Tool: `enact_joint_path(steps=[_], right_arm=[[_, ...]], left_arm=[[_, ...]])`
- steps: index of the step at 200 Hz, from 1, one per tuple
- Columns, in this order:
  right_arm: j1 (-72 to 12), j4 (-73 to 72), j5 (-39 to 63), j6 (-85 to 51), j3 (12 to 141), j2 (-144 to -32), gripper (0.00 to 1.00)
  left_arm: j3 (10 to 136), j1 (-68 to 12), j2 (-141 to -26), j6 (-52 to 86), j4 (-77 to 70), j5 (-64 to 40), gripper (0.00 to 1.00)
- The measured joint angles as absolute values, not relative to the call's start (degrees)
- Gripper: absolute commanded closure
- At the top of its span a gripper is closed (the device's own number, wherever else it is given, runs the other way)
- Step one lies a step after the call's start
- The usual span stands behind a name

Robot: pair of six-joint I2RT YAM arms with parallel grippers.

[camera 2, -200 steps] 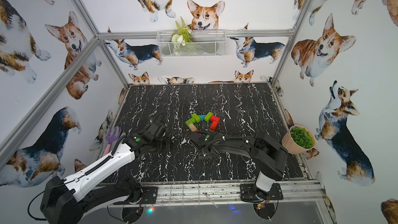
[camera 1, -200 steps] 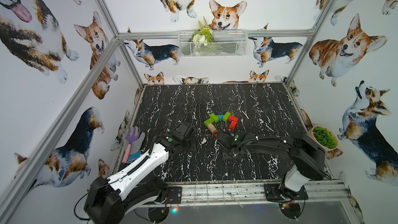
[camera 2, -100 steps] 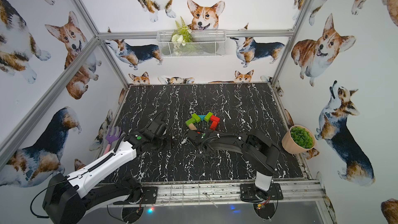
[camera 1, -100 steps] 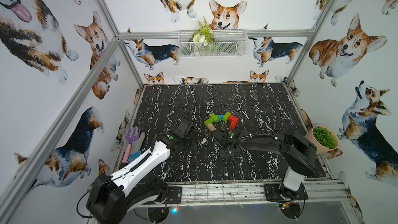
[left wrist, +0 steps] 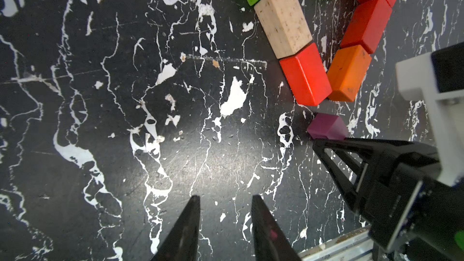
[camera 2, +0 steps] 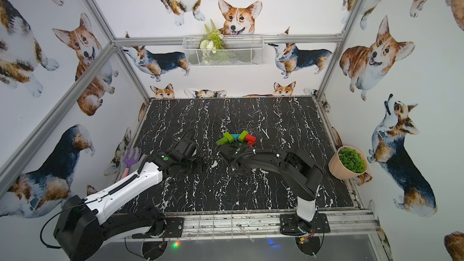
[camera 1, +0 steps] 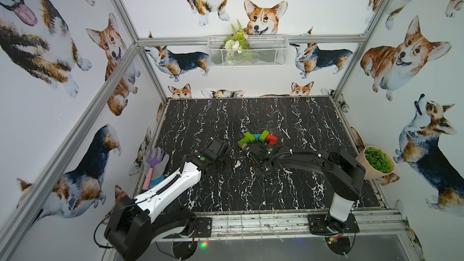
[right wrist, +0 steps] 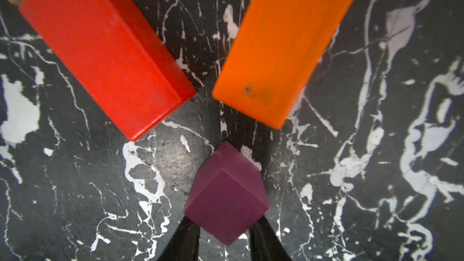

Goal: Assemble a heart with building blocks
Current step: Assemble the building block at the center of the board.

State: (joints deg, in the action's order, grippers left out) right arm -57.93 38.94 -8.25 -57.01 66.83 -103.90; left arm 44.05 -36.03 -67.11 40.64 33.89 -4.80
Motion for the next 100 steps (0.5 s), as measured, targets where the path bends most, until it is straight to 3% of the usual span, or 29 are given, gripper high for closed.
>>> enact_joint_path(steps=[100], right_arm=[[-55.88, 39.07, -7.49, -55.35, 68.34, -104.73, 0.68]], left_arm=[[43.46, -36.03, -67.29, 40.64, 32.88, -5.23, 0.62]])
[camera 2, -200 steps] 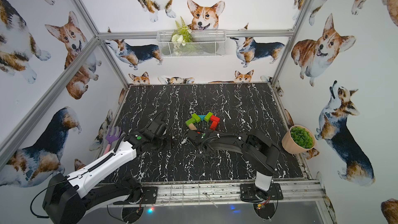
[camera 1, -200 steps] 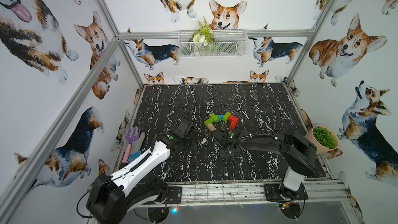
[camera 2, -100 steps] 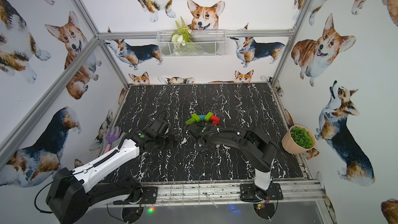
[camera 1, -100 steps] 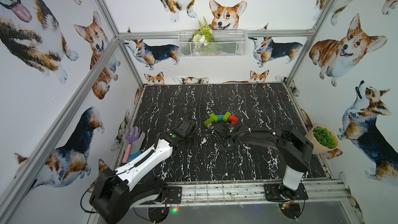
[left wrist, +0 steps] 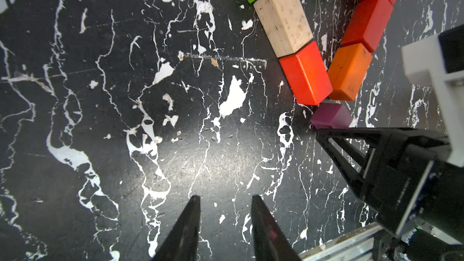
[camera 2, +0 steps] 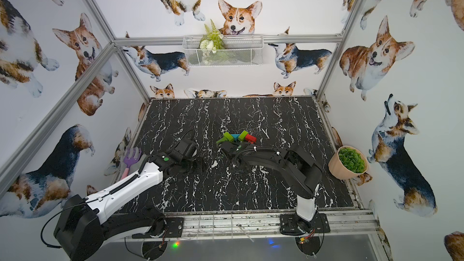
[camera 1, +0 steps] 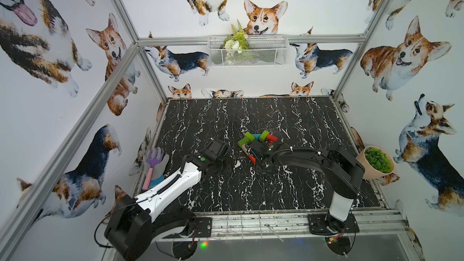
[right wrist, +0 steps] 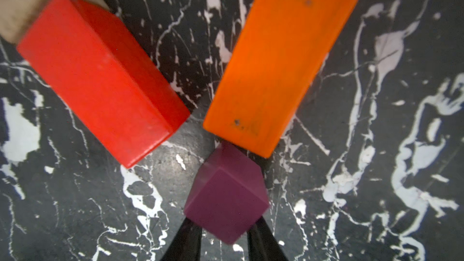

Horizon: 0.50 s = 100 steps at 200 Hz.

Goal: Assemble a heart with building blocks
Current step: Assemble the building block at the center of the board.

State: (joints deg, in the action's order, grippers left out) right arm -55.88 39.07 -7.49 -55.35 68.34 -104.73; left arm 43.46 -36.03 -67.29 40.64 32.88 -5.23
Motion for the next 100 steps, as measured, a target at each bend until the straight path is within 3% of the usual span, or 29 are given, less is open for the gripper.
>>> enact_joint_path(steps=[100], right_arm=[[-55.86, 39.31, -7.46, -54.00, 69.23, -105.25, 0.63]], left_arm=[[42.74, -36.03, -67.33, 40.64, 32.51, -5.45, 0.62]])
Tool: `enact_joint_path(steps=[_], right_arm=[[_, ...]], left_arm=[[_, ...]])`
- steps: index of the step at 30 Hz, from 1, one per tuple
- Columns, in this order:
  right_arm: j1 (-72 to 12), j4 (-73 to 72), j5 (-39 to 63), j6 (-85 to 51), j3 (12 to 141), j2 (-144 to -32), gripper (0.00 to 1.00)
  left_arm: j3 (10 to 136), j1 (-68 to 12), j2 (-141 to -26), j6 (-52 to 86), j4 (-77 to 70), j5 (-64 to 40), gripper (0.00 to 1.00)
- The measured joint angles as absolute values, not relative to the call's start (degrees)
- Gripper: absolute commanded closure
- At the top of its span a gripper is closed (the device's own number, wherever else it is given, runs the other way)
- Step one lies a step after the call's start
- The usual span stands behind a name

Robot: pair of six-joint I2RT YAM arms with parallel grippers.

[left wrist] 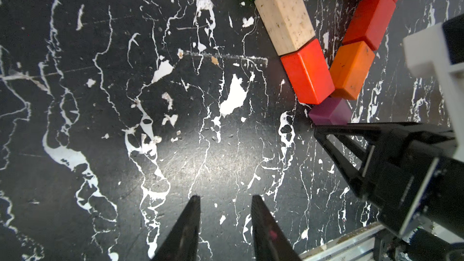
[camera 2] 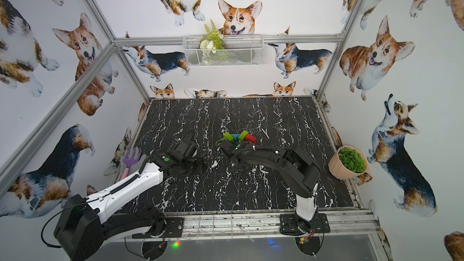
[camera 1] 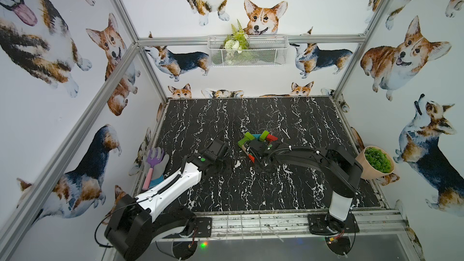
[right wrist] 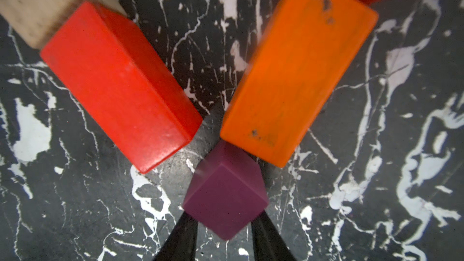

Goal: Assemble a heart with building blocks
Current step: Assemble the building block at the center of the board.

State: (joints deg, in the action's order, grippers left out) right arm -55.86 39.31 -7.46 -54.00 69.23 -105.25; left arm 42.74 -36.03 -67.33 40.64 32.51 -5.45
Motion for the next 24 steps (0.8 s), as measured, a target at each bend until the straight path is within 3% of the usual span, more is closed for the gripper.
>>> enact_joint_path(steps=[7, 24], right_arm=[[-55.83, 39.57, -7.68, -53.74, 69.60, -105.14, 0.69], [-55.09, 40.80, -8.99, -52.58, 70.91, -106.00, 0.69]], left_arm=[[42.74, -36.03, -67.13, 40.64, 32.49, -5.65, 0.62], [42.72, -36.03, -67.02, 40.66, 32.47, -5.65, 0.62]])
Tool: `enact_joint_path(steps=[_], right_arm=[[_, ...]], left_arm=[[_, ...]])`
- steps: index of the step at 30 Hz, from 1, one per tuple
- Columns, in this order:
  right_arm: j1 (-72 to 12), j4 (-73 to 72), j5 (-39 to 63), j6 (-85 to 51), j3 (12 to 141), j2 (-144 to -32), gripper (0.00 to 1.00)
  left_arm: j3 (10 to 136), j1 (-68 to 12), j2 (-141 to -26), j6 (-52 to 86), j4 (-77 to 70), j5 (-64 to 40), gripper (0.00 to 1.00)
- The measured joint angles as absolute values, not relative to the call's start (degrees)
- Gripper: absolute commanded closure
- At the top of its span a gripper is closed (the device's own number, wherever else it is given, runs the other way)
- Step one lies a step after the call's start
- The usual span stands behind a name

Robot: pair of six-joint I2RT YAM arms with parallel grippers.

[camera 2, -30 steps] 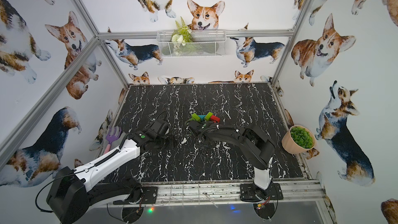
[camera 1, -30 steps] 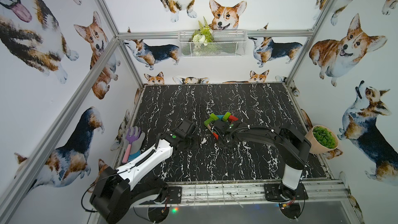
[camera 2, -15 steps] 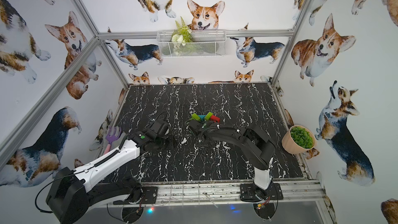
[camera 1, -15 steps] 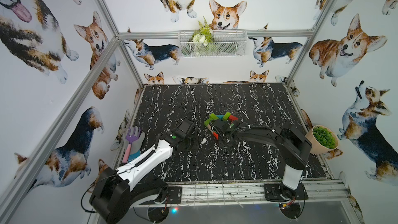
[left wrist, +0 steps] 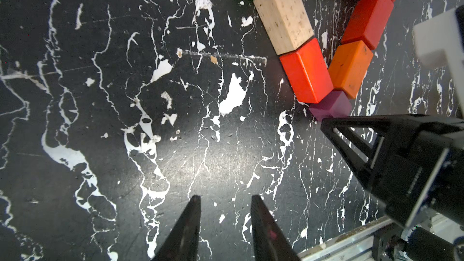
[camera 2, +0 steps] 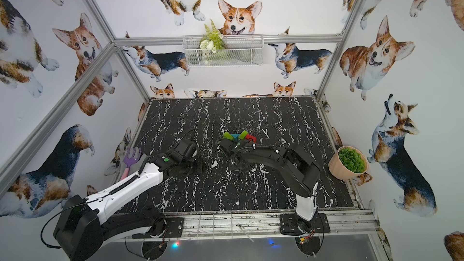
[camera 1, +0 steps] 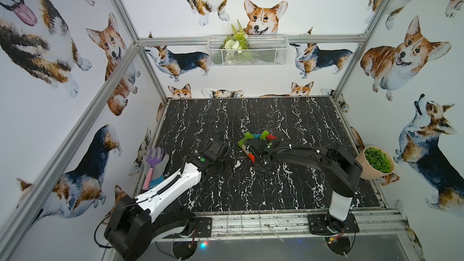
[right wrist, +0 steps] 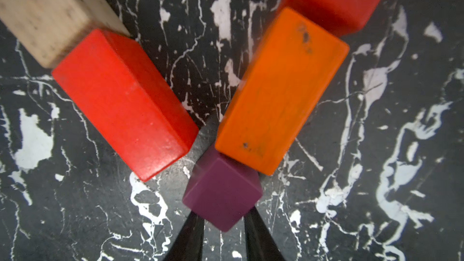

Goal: Assemble a heart with building blocks
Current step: Assemble the building block at the center of the board.

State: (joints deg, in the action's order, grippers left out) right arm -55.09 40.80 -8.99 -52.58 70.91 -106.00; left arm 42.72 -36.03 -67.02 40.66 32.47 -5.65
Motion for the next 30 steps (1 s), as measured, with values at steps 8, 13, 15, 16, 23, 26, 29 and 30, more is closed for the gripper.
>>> enact_joint_path(steps=[8, 13, 15, 16, 23, 26, 29, 30], right_arm=[[-54.74, 40.91, -8.97, -52.38, 71.66, -106.45, 0.70], [-54.76, 40.95, -8.95, -52.34, 72.16, -106.91, 0.70], [-54.74, 40.93, -8.93, -52.21, 72.49, -107.22, 0.70], [-54.74, 40.95, -8.93, -52.18, 72.62, -107.28, 0.70], [-54.74, 40.95, -8.91, -52.16, 72.27, -106.83, 0.49], [-54.74, 41.15, -8.95, -52.16, 71.18, -104.71, 0.45], [-54.87, 41.43, -8.95, -52.18, 69.76, -101.23, 0.41], [-54.87, 41.58, -8.99, -52.16, 69.34, -99.85, 0.40]], left_arm=[[42.65, -36.03, -67.09, 40.66, 32.47, -5.67, 0.63], [42.61, -36.03, -67.31, 40.66, 32.32, -5.67, 0.62], [42.59, -36.03, -67.35, 40.66, 32.10, -5.67, 0.63], [42.54, -36.03, -67.40, 40.66, 32.05, -5.67, 0.63], [42.30, -36.03, -67.61, 40.66, 31.55, -5.76, 0.62], [41.93, -36.03, -68.05, 40.66, 31.20, -5.93, 0.63], [41.67, -36.03, -68.71, 40.69, 30.83, -6.33, 0.63], [41.67, -36.03, -68.90, 40.71, 30.74, -6.37, 0.63]])
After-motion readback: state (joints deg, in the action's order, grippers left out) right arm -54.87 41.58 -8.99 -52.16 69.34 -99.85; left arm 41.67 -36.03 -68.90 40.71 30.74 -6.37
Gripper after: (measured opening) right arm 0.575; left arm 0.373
